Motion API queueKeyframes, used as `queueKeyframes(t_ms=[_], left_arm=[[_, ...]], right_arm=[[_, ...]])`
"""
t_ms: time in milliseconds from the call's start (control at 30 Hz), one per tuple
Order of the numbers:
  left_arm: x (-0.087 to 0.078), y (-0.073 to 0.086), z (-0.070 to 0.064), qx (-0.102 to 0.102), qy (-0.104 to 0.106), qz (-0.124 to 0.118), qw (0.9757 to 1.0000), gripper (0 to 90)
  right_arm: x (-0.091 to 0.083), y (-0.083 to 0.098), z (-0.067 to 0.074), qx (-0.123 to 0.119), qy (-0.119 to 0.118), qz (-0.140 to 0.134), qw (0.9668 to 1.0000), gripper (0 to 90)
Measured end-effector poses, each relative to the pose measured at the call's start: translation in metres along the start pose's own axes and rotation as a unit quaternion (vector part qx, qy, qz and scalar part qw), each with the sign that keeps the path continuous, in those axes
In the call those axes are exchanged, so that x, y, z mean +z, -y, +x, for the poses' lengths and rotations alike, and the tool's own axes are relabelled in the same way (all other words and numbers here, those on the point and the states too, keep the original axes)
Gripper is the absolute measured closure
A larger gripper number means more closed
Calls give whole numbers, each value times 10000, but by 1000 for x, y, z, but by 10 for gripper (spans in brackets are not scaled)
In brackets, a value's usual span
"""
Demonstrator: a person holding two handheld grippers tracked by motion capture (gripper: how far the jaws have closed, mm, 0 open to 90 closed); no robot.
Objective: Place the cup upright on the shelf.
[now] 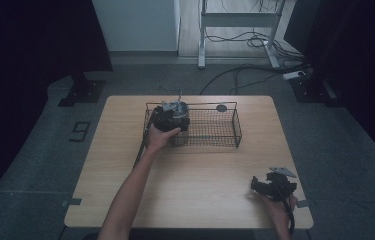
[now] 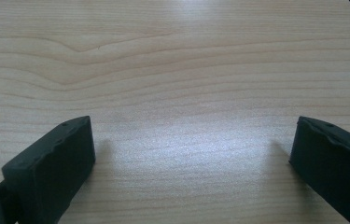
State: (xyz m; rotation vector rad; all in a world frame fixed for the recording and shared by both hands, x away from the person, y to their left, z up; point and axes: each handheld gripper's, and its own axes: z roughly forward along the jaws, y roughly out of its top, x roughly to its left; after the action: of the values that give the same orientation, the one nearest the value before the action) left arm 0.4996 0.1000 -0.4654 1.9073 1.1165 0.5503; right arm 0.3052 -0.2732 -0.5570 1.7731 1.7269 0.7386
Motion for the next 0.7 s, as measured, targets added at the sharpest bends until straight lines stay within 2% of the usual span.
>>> queueKeyframes(t_ms=[133,533,700], left_arm=[[-1,2,-2,87,10,-11,10000,37],[-4,6,1,-79,41,-52,9999,32],[-7,5,0,31,12,-106,9999,17]], right_arm=[[0,0,0,2,-1,1,10000,0],[0,0,0,1,0,1,10000,0],[0,0,0,1,0,1,10000,0]])
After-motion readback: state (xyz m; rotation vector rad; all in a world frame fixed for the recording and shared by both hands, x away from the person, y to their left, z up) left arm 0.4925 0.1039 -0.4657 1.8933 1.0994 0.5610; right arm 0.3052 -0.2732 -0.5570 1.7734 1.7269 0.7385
